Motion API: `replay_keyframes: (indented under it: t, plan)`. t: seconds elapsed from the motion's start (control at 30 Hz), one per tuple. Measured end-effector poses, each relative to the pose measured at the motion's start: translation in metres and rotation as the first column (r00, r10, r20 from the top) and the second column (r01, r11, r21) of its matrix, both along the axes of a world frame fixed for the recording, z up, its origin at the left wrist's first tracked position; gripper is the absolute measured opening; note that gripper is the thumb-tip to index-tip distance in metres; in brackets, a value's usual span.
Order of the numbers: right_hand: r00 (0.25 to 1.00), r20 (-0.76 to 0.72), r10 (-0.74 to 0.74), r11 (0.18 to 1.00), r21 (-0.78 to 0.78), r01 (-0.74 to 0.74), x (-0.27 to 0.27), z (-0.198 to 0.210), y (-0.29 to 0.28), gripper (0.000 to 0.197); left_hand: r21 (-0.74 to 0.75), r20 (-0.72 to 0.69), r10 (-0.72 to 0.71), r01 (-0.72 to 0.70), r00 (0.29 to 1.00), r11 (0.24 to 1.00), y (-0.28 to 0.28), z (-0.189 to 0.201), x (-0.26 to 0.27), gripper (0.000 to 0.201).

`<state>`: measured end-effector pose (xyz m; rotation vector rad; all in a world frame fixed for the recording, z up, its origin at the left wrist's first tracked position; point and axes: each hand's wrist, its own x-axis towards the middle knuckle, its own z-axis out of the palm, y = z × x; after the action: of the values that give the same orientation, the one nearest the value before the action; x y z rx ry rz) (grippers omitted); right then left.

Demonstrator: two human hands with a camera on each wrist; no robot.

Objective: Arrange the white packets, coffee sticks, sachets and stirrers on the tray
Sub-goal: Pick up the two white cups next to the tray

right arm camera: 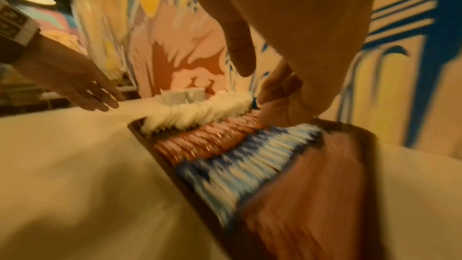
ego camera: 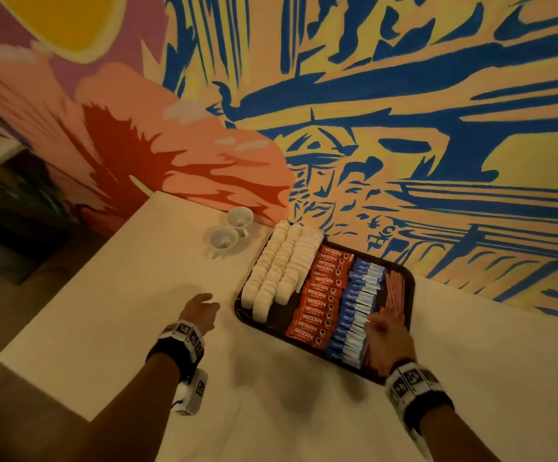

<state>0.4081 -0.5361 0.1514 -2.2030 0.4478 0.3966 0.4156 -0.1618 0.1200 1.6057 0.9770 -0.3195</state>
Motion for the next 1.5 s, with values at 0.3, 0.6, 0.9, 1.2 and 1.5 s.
replay_keyframes:
  t: [0.3,0.6,0.9,1.2,1.5]
  plan:
    - [0.971,0.057,0.232,0.963,0.126,-0.237,0.107,0.017,0.163,0.005,0.054,0.053,-0.033,0.031,0.998,0.998,0.07,0.004,0.056,0.035]
    - [0.993,-0.053,0.106,0.975,0.203,-0.093,0.194,-0.034,0.265,0.004,0.223,-0.012,-0.289,0.284,0.957,0.933,0.081,-0.026,0.116,0.032]
    - [0.991,-0.098,0.089,0.987,0.141,-0.074,0.245,-0.107,0.308,0.02,0.134,0.109,-0.27,0.255,0.957,0.958,0.093,-0.056,0.125,0.01]
    - [0.997,-0.08,0.018,0.981,0.192,-0.002,0.246,-0.121,0.307,0.019,0.054,0.246,-0.123,0.113,0.961,0.992,0.099,-0.045,0.116,0.019]
    - [0.991,0.08,-0.106,0.905,0.421,0.063,0.154,-0.014,0.228,0.012,0.104,0.455,-0.142,0.106,0.879,0.989,0.08,0.02,0.065,0.01]
